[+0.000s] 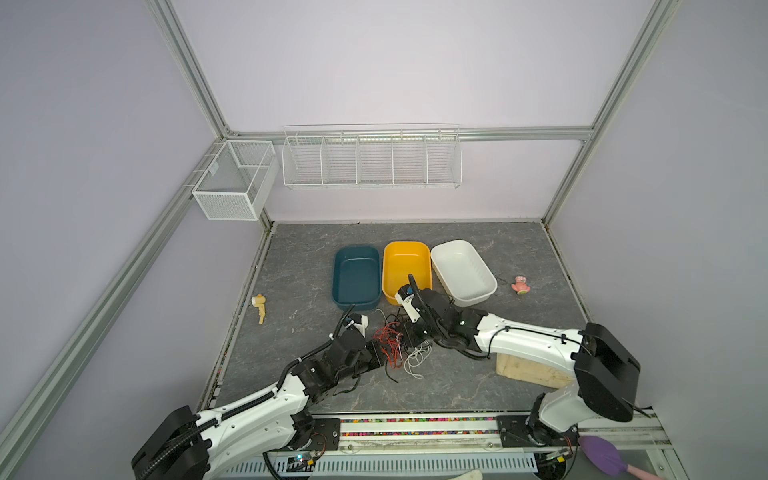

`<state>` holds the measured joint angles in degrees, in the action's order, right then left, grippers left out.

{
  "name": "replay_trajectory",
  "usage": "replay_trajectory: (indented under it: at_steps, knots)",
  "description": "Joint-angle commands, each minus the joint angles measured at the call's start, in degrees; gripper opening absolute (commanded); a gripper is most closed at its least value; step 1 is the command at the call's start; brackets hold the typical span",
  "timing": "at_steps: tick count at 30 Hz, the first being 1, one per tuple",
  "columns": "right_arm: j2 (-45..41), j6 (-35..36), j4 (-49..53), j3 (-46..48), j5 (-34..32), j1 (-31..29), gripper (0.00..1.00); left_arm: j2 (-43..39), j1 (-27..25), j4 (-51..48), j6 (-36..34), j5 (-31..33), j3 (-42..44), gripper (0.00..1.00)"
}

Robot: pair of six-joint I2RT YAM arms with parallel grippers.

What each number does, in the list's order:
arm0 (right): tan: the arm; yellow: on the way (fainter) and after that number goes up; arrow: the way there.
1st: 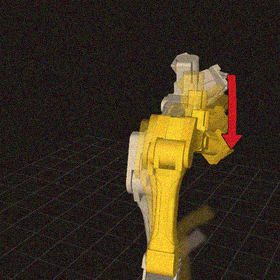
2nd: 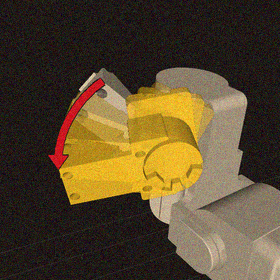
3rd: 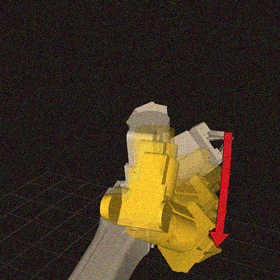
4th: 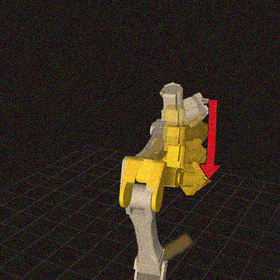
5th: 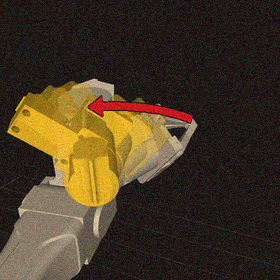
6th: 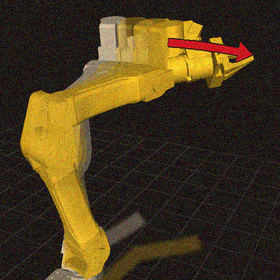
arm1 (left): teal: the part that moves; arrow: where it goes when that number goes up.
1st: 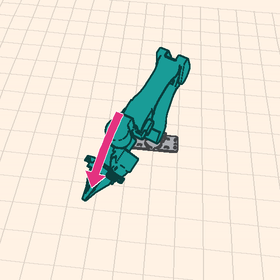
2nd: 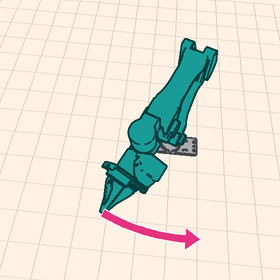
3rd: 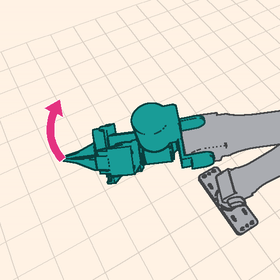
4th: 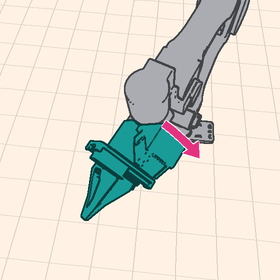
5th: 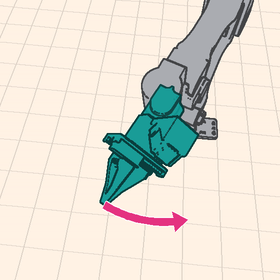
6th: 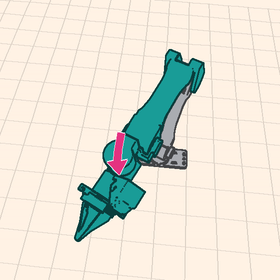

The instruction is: Untangle the cables

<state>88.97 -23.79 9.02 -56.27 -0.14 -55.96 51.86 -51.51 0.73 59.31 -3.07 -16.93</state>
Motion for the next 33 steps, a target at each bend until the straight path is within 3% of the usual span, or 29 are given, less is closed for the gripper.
replay_trajectory:
  at_steps: [1,3,11,15,22,33]
  knots:
    - [-3.48,0.9,-1.67,0.31,-0.61,0.19,0.06,1.0,-0.28,-0.34,-0.79,-0.69,-1.48,0.0]
    - [-5.49,1.24,-1.29,0.54,-1.01,0.22,0.06,1.75,-0.26,0.18,-0.85,-0.95,-1.44,0.0]
    - [-13.73,2.57,1.63,-0.15,-1.57,0.15,0.06,3.73,-0.28,2.29,-0.71,-1.76,-1.18,0.46]
    - [-17.47,3.12,3.82,-1.43,-1.1,0.02,0.06,4.29,-0.26,3.19,-0.7,-2.22,-1.15,0.59]
    - [-22.36,3.85,7.33,-4.65,0.72,-0.29,0.06,5.55,-0.28,5.01,-0.58,-2.71,-0.87,0.66]
    - [-26.71,3.9,12.22,-10.45,2.18,-1.07,0.06,8.58,-0.31,8.2,0.03,-2.89,-0.65,0.65]
